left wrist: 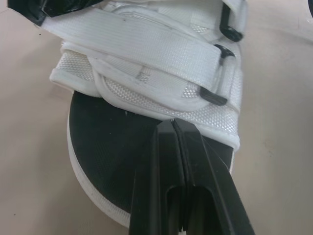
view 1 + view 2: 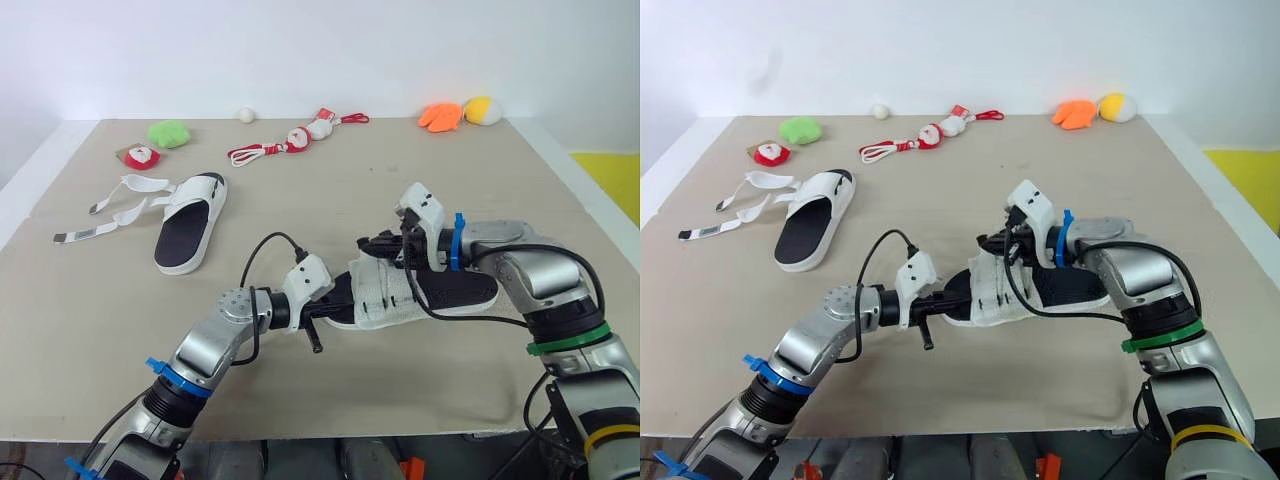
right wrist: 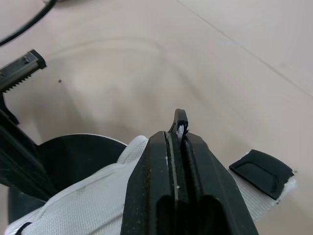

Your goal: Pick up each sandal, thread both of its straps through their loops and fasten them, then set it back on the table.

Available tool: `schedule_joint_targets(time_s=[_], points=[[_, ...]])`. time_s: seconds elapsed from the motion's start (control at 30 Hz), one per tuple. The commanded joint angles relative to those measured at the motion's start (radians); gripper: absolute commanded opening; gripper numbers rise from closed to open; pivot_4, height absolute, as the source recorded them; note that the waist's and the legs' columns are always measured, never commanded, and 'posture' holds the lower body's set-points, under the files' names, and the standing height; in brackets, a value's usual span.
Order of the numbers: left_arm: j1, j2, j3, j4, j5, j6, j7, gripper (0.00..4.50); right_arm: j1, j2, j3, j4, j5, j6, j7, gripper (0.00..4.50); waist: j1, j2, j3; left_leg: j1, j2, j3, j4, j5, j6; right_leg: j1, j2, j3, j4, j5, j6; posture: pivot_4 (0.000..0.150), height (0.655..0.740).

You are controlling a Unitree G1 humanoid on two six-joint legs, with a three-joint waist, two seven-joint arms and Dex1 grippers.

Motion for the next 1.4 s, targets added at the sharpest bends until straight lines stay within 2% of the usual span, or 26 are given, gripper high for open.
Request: schedule_joint_targets(time_s=[0.03, 0.1, 0.13, 0.17, 0.23, 0.27, 0.33, 0.43, 0.57, 0.7, 0.8, 0.9, 1.07, 1.1, 1.33, 1.4], points=[[0.023, 0.011, -0.022, 0.032, 0.016, 0.029, -0.002, 0.00, -0.012, -0.009, -0.041, 0.006, -0.038, -0.025, -0.003, 1.59, 0.000, 0.000, 0.000, 0.000, 0.000, 0.000, 0.000, 0.000, 0.000, 0.000, 0.000, 0.000, 0.000, 0.000, 0.000, 0.150, 0.7400], [0.024, 0.011, -0.022, 0.031, 0.016, 0.029, -0.001, 0.00, -0.022, 0.007, -0.075, 0.012, -0.021, -0.015, -0.004, 2.52, 0.000, 0.000, 0.000, 0.000, 0.000, 0.000, 0.000, 0.000, 0.000, 0.000, 0.000, 0.000, 0.000, 0.000, 0.000, 0.150, 0.7400], [0.025, 0.011, -0.023, 0.030, 0.016, 0.029, -0.001, 0.00, -0.025, 0.013, -0.087, 0.013, -0.016, -0.010, -0.004, 2.84, 0.000, 0.000, 0.000, 0.000, 0.000, 0.000, -0.001, 0.000, 0.000, 0.000, 0.000, 0.000, 0.000, 0.000, -0.001, 0.150, 0.7400], [0.025, 0.011, -0.022, 0.031, 0.017, 0.028, -0.001, 0.00, -0.034, 0.019, -0.118, 0.009, 0.017, 0.005, 0.011, 3.45, 0.000, 0.000, 0.000, 0.000, 0.000, 0.000, -0.001, 0.000, 0.000, 0.000, 0.000, 0.000, 0.000, 0.000, -0.001, 0.150, 0.7400], [0.025, 0.012, -0.021, 0.030, 0.017, 0.028, 0.000, 0.00, -0.060, 0.029, -0.193, 0.010, 0.099, 0.074, 0.036, 4.31, 0.000, 0.000, 0.000, -0.001, 0.000, 0.000, -0.001, 0.000, 0.000, 0.000, 0.000, 0.000, 0.000, 0.000, -0.001, 0.150, 0.7400], [0.025, 0.012, -0.020, 0.029, 0.017, 0.029, 0.000, 0.00, -0.085, 0.034, -0.241, 0.029, 0.148, 0.145, 0.032, 4.43, 0.000, 0.000, 0.000, -0.001, 0.000, 0.000, -0.001, 0.000, 0.000, 0.000, 0.000, 0.000, 0.000, 0.000, 0.000, 0.150, 0.7400], [0.027, 0.013, -0.017, 0.028, 0.016, 0.028, 0.002, 0.00, -0.150, 0.026, -0.325, 0.106, 0.245, 0.331, 0.035, 4.43, 0.001, 0.000, 0.000, -0.001, 0.000, 0.000, -0.001, 0.000, 0.000, 0.000, 0.000, 0.000, 0.000, 0.000, 0.000, 0.150, 0.7400], [0.033, 0.006, -0.008, 0.024, 0.013, 0.006, 0.007, 0.00, -0.202, -0.072, -0.335, 0.240, 0.323, 0.557, 0.153, 4.43, 0.004, 0.000, 0.000, -0.001, -0.001, 0.000, -0.001, 0.000, 0.000, 0.000, 0.000, 0.000, 0.000, -0.001, -0.001, 0.150, 0.7400], [0.037, -0.020, 0.033, 0.000, -0.019, -0.010, 0.023, 0.00, -0.151, -0.191, -0.249, 0.262, 0.321, 0.603, 0.279, 4.43, 0.003, -0.001, 0.000, -0.001, -0.001, -0.002, -0.002, -0.003, 0.003, 0.000, 0.000, -0.001, -0.001, -0.004, -0.004, 0.150, 0.7400], [0.040, -0.026, 0.067, -0.023, -0.042, -0.021, 0.022, 0.00, -0.094, -0.234, -0.210, 0.244, 0.321, 0.661, 0.305, 4.43, -0.003, 0.002, 0.001, -0.002, -0.001, 0.000, -0.002, -0.005, 0.005, -0.001, 0.000, 0.000, -0.001, -0.003, 0.001, 0.150, 0.7400], [0.052, -0.010, 0.078, -0.045, -0.047, -0.029, 0.012, 0.77, -0.057, -0.235, -0.193, 0.205, 0.325, 0.693, 0.296, 4.50, -0.005, 0.002, 0.001, -0.002, 0.000, 0.000, -0.002, -0.005, 0.006, -0.002, 0.000, 0.000, -0.001, -0.002, 0.002, 0.150, 0.7400], [0.072, 0.011, 0.097, -0.087, -0.069, -0.038, -0.003, 1.95, -0.028, -0.225, -0.192, 0.164, 0.336, 0.735, 0.275, 4.50, -0.005, 0.002, 0.001, -0.002, 0.000, 0.000, -0.002, -0.005, 0.005, -0.002, 0.000, 0.000, -0.001, -0.002, 0.002, 0.150, 0.7400], [0.109, 0.041, 0.157, -0.156, -0.127, -0.051, -0.013, 4.30, -0.001, -0.176, -0.252, 0.118, 0.386, 0.827, 0.232, 4.50, -0.008, 0.002, 0.001, -0.002, 0.000, 0.000, -0.002, -0.005, 0.005, -0.002, 0.000, 0.000, -0.001, -0.002, 0.002, 0.150, 0.7400], [0.111, 0.042, 0.165, -0.160, -0.135, -0.055, -0.012, 4.46, 0.000, -0.163, -0.263, 0.112, 0.391, 0.842, 0.218, 4.50, -0.008, 0.002, 0.001, -0.002, 0.000, 0.000, -0.002, -0.005, 0.005, -0.002, 0.000, 0.000, -0.001, -0.002, 0.002, 0.150, 0.7400], [0.105, 0.036, 0.190, -0.163, -0.157, -0.077, -0.007, 4.46, 0.008, -0.046, -0.373, 0.115, 0.413, 0.869, 0.054, 4.50, -0.009, 0.002, 0.001, -0.003, -0.001, 0.000, -0.001, -0.005, 0.005, -0.002, 0.000, 0.000, -0.001, -0.002, 0.002, 0.150, 0.7400], [0.102, 0.030, 0.198, -0.166, -0.165, -0.083, -0.004, 4.50, 0.020, -0.013, -0.410, 0.111, 0.382, 0.866, -0.012, 3.94, -0.009, 0.002, 0.001, -0.003, -0.001, 0.000, -0.001, -0.005, 0.005, -0.002, 0.000, 0.000, -0.001, -0.002, 0.002, 0.150, 0.7400]])
